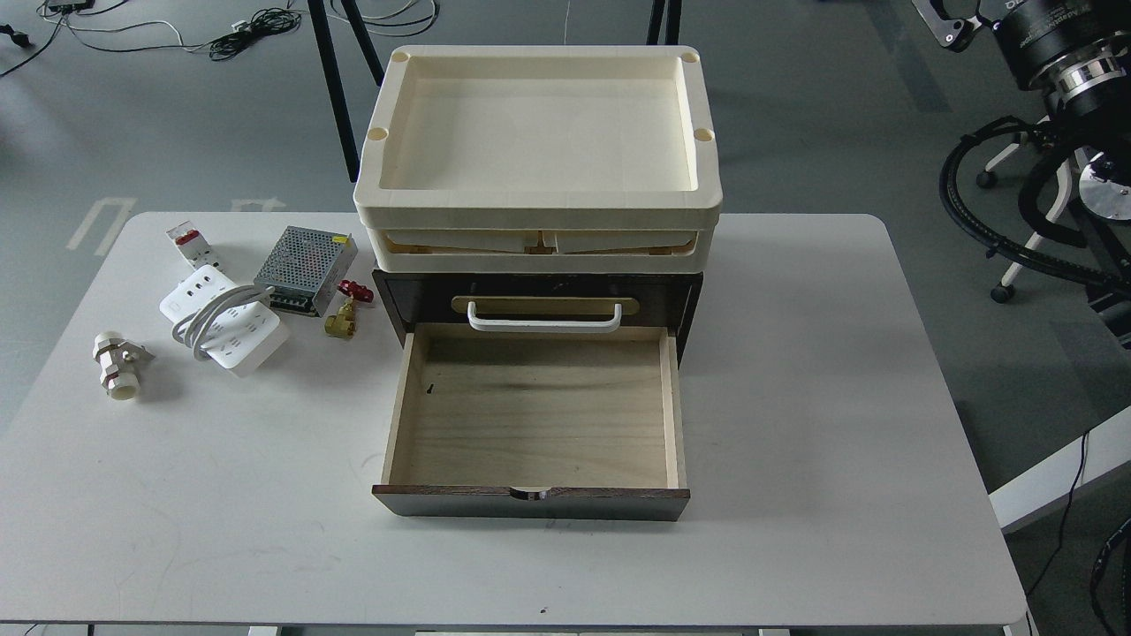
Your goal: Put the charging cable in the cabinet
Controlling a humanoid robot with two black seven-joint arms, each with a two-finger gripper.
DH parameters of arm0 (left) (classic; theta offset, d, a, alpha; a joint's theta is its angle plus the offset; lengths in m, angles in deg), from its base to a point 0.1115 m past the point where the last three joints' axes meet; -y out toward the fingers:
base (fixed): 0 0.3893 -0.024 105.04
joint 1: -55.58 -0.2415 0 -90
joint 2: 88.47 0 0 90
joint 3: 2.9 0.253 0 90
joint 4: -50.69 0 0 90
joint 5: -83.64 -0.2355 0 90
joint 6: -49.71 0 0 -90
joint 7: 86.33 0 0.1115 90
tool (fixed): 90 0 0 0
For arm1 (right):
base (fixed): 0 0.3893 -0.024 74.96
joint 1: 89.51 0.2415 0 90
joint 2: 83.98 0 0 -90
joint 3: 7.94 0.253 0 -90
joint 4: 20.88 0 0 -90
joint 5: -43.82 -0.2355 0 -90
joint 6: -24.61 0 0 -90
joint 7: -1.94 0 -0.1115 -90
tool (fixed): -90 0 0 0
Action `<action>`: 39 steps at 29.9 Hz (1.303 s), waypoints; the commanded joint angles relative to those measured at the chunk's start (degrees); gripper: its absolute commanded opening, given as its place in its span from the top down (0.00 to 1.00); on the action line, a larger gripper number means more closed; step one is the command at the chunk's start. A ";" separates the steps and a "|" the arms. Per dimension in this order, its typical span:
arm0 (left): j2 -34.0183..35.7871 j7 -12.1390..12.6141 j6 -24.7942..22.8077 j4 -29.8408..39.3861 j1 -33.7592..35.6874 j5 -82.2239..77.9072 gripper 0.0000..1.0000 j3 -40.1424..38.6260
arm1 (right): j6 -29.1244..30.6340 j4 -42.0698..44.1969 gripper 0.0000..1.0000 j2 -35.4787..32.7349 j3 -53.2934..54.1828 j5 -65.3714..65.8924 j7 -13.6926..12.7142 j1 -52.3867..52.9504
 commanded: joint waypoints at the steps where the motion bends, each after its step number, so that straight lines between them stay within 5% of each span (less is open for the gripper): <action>1: 6.33 0.01 0.00 5.57 -0.22 -8.89 0.00 0.09 | -0.01 0.13 0.01 0.00 0.17 0.00 0.04 -0.13; 8: 13.54 0.01 0.00 12.97 -3.21 -26.93 0.00 3.16 | -0.01 0.13 0.01 -0.61 0.25 0.00 0.12 -0.40; 22: 10.31 0.01 0.66 6.31 -9.54 -47.94 0.01 14.86 | -0.01 0.75 0.01 -1.32 0.08 0.00 0.12 -0.83; 39: 0.20 0.01 14.73 -5.39 -26.50 -55.67 0.01 14.95 | -0.94 0.84 0.01 -1.32 -0.10 0.09 -0.14 -1.19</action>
